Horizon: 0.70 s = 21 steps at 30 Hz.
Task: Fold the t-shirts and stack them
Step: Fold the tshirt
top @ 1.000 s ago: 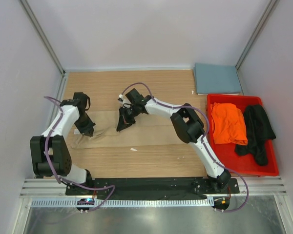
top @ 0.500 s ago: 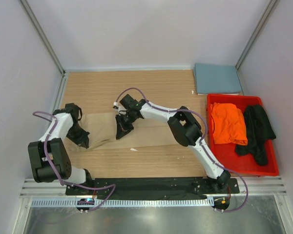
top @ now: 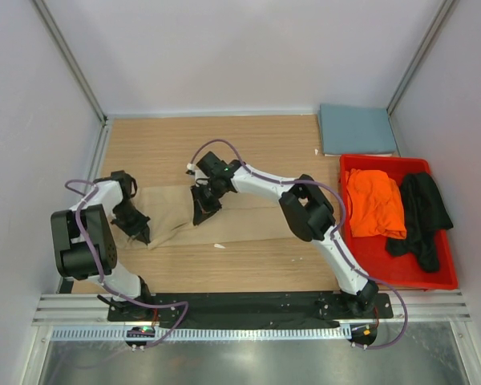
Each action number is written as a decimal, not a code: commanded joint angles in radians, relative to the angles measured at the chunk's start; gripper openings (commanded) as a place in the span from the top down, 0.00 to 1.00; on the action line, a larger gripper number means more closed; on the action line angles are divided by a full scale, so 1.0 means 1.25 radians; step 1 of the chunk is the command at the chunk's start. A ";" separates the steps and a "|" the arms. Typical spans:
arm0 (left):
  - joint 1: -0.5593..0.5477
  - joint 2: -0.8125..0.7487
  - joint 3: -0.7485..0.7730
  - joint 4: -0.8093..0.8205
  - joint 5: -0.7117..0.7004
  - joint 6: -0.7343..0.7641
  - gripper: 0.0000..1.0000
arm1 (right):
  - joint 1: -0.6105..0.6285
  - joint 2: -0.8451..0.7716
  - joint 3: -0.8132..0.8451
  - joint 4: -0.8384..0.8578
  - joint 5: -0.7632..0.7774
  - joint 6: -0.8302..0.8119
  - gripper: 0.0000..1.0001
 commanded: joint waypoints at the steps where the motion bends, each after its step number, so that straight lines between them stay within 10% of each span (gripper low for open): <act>1: 0.004 -0.005 0.030 0.008 -0.016 0.022 1.00 | -0.009 -0.043 0.037 -0.008 0.020 -0.022 0.99; 21: 0.002 0.104 0.217 -0.029 -0.066 0.097 1.00 | -0.045 0.082 0.226 -0.009 0.008 0.001 0.98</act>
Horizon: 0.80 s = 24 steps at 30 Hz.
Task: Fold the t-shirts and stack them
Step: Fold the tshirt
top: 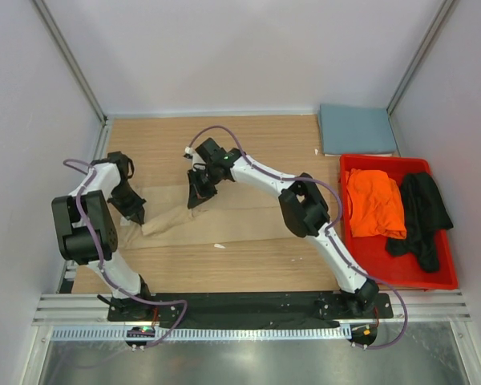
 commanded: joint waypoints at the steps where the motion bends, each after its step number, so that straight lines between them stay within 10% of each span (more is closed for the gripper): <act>1: 0.004 0.029 0.054 -0.010 -0.031 0.026 1.00 | -0.017 0.023 0.049 0.020 -0.010 0.014 0.98; 24: 0.002 0.120 0.174 0.015 -0.050 0.040 1.00 | -0.060 0.091 0.108 0.126 -0.077 0.110 0.94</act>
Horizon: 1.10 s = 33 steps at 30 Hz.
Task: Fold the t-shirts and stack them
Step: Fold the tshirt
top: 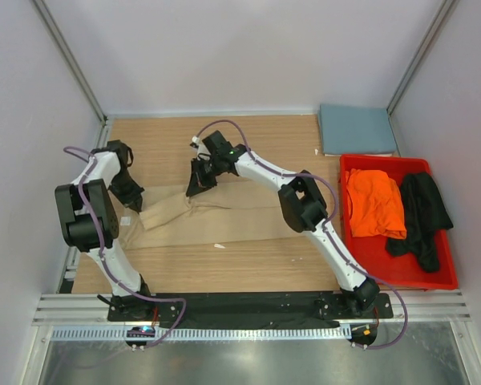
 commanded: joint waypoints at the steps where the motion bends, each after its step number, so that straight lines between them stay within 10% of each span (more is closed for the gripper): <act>1: 0.002 0.018 0.056 0.009 -0.020 0.016 1.00 | -0.006 0.011 0.031 0.039 -0.022 0.029 0.93; 10: 0.004 0.048 0.090 0.000 -0.034 0.027 0.98 | -0.010 0.000 0.008 0.036 -0.037 0.038 0.78; 18: -0.026 -0.077 0.087 0.005 -0.084 0.056 0.52 | -0.047 -0.076 -0.062 0.043 -0.040 0.110 0.60; 33: -0.174 -0.037 0.038 0.144 0.256 0.013 0.69 | -0.038 -0.061 -0.170 0.185 -0.114 0.239 0.94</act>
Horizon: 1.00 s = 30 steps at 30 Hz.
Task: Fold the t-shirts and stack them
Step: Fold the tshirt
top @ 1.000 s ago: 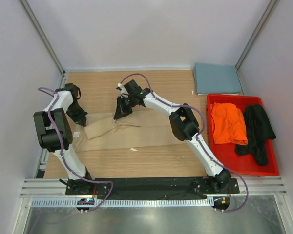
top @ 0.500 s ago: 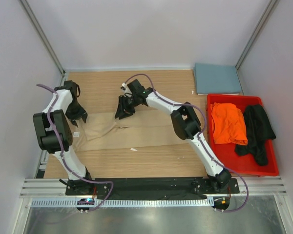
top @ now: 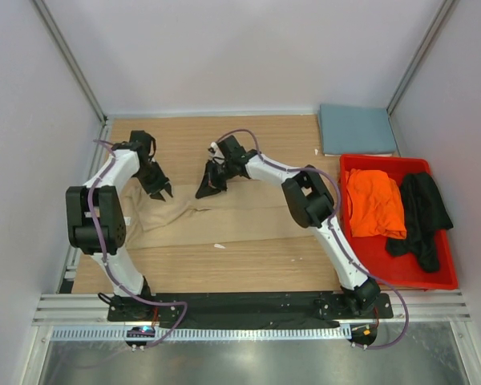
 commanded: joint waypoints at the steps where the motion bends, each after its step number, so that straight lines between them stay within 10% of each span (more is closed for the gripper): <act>1: -0.027 0.016 0.024 0.058 0.084 -0.016 0.69 | 0.020 -0.034 0.001 0.068 -0.047 0.038 0.93; 20: -0.087 0.016 -0.063 0.076 0.144 -0.014 0.72 | 0.050 -0.108 -0.191 0.214 -0.090 0.117 0.95; 30: -0.105 0.031 -0.050 0.089 0.160 -0.024 0.73 | -0.010 -0.106 -0.068 0.035 -0.033 0.003 0.92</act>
